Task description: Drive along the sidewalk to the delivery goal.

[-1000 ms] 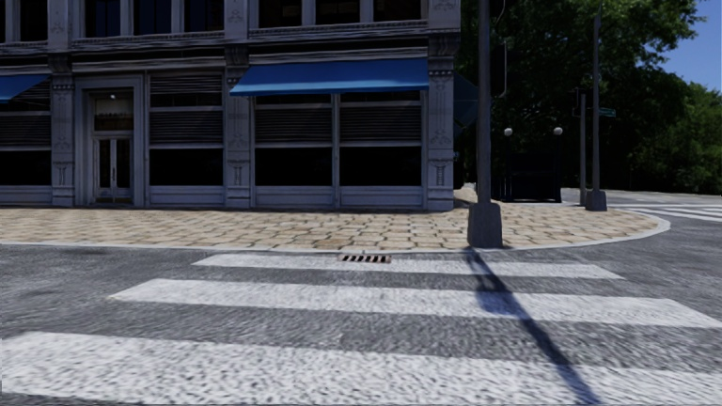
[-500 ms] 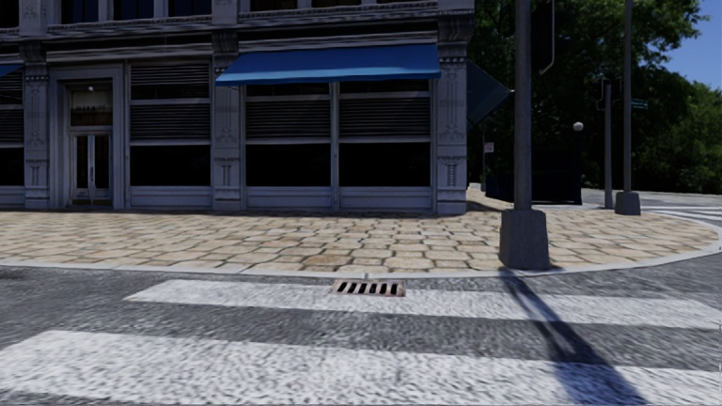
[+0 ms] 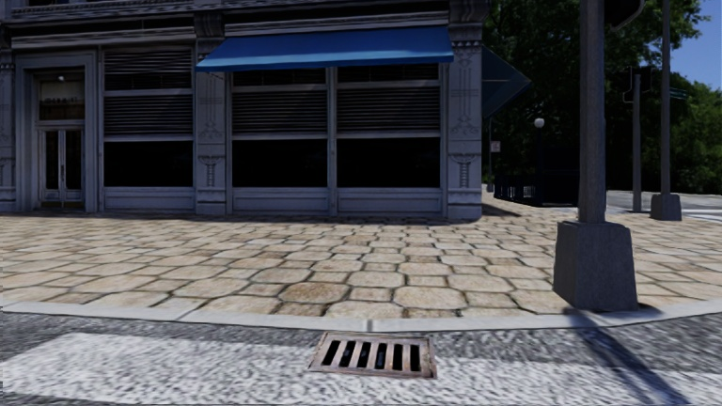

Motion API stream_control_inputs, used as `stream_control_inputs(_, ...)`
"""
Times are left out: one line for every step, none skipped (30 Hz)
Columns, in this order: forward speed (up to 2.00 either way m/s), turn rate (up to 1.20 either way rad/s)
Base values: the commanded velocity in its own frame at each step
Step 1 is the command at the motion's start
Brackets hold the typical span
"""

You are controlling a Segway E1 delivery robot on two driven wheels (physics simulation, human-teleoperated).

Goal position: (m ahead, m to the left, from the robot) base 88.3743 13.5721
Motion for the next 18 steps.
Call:
stream_control_inputs(2.0, 0.0)
stream_control_inputs(2.0, 0.0)
stream_control_inputs(2.0, 0.0)
stream_control_inputs(2.0, 0.0)
stream_control_inputs(2.0, 0.0)
stream_control_inputs(2.0, 0.0)
stream_control_inputs(2.0, 0.0)
stream_control_inputs(2.0, 0.0)
stream_control_inputs(2.0, 0.0)
stream_control_inputs(1.97, -0.02)
stream_control_inputs(1.92, -0.04)
stream_control_inputs(1.86, -0.06)
stream_control_inputs(1.86, -0.06)
stream_control_inputs(1.8, -0.09)
stream_control_inputs(1.77, -0.12)
stream_control_inputs(1.77, -0.12)
stream_control_inputs(1.76, -0.18)
stream_control_inputs(1.75, -0.28)
